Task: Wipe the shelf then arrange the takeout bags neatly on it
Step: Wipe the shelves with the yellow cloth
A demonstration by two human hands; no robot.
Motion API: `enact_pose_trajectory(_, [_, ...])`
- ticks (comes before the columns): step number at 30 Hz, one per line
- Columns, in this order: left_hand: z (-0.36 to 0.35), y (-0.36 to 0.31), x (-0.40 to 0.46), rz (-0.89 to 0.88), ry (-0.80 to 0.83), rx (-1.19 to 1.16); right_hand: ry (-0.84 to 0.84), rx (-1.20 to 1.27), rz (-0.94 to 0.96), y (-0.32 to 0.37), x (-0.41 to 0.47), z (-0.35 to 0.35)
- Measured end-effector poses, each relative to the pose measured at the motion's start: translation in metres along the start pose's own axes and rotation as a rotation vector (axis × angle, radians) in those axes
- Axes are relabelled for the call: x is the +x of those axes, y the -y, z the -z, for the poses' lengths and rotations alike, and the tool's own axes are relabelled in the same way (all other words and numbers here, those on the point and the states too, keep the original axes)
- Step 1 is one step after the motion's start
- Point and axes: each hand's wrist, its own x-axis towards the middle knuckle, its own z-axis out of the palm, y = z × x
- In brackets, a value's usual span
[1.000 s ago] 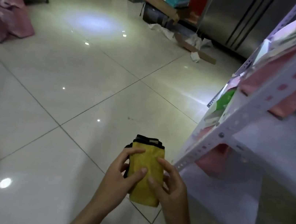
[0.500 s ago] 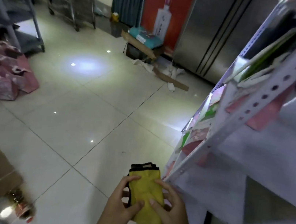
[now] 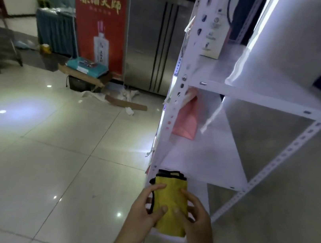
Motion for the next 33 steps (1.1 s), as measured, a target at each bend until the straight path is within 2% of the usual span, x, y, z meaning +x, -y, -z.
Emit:
enact_pose_trajectory(4, [-0.037,-0.003,0.041,-0.067,0.074,0.074,-0.074,-0.026,-0.018,0.002,0.030,0.032])
enact_pose_trajectory(8, [-0.067,-0.009,0.088,-0.094,0.113,0.157,-0.068,-0.065,-0.027,-0.006,0.079,0.057])
enact_pose_trajectory(15, [-0.117,-0.010,0.174,-0.136,0.074,0.408,-0.057,-0.181,0.054,-0.018,0.168,0.088])
enact_pose_trajectory(19, [-0.131,0.005,0.210,-0.117,0.077,0.590,-0.060,-0.358,0.084,-0.033,0.206,0.092])
enact_pose_trajectory(22, [-0.137,0.024,0.225,-0.118,0.046,0.672,-0.060,-0.552,0.201,-0.048,0.220,0.092])
enact_pose_trajectory(27, [-0.140,0.039,0.230,-0.353,-0.165,1.048,-0.058,-0.907,0.410,-0.073,0.235,0.091])
enact_pose_trajectory(29, [-0.141,0.050,0.225,-0.398,-0.173,1.148,-0.033,-0.994,0.374,-0.083,0.236,0.090])
enact_pose_trajectory(33, [-0.142,0.068,0.225,-0.340,-0.095,1.314,-0.022,-1.075,0.284,-0.090,0.238,0.086])
